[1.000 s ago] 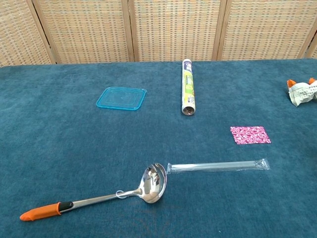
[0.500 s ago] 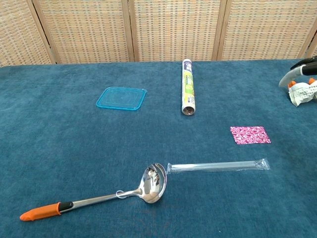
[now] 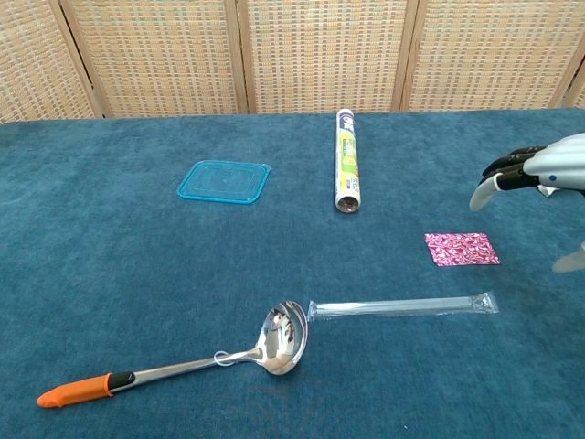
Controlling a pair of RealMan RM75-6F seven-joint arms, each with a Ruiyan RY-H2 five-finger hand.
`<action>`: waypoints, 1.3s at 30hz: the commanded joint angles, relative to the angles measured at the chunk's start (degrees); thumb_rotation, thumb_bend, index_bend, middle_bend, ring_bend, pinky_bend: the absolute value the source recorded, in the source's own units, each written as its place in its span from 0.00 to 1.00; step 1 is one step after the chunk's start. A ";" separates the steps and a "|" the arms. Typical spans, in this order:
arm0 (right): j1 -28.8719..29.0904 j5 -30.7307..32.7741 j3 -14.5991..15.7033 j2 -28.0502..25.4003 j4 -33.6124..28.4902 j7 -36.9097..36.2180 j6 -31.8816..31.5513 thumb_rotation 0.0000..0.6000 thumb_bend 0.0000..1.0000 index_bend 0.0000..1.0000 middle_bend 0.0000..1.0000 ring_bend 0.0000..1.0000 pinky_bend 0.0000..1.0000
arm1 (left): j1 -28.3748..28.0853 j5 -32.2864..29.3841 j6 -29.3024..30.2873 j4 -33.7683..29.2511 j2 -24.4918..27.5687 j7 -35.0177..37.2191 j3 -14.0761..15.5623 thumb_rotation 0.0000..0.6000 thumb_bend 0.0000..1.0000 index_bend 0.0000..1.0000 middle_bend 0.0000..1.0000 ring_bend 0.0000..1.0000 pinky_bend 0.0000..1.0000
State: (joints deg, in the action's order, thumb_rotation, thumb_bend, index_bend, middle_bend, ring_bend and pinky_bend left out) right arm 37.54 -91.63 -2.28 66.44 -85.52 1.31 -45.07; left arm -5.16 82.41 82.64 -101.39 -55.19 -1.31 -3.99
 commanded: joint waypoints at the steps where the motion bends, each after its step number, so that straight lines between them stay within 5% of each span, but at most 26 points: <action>1: 1.23 -0.51 0.65 1.30 1.31 0.38 1.26 1.00 0.21 0.20 0.16 0.00 0.00 | -0.24 -0.19 -0.25 -0.21 0.00 -0.29 -0.09 0.34 0.00 0.02 0.00 0.00 0.00; 39: 5.44 2.86 4.29 8.30 11.13 2.84 5.57 1.00 0.21 0.21 0.17 0.00 0.00 | -0.85 -1.87 -1.94 0.45 -0.92 -0.54 0.73 0.33 0.00 0.02 0.00 0.00 0.00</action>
State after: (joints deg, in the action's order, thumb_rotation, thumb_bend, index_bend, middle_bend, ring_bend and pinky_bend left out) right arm 42.97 -88.78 2.00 74.74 -74.40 4.14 -39.48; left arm -6.01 80.53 80.70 -100.94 -56.12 -1.85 -3.27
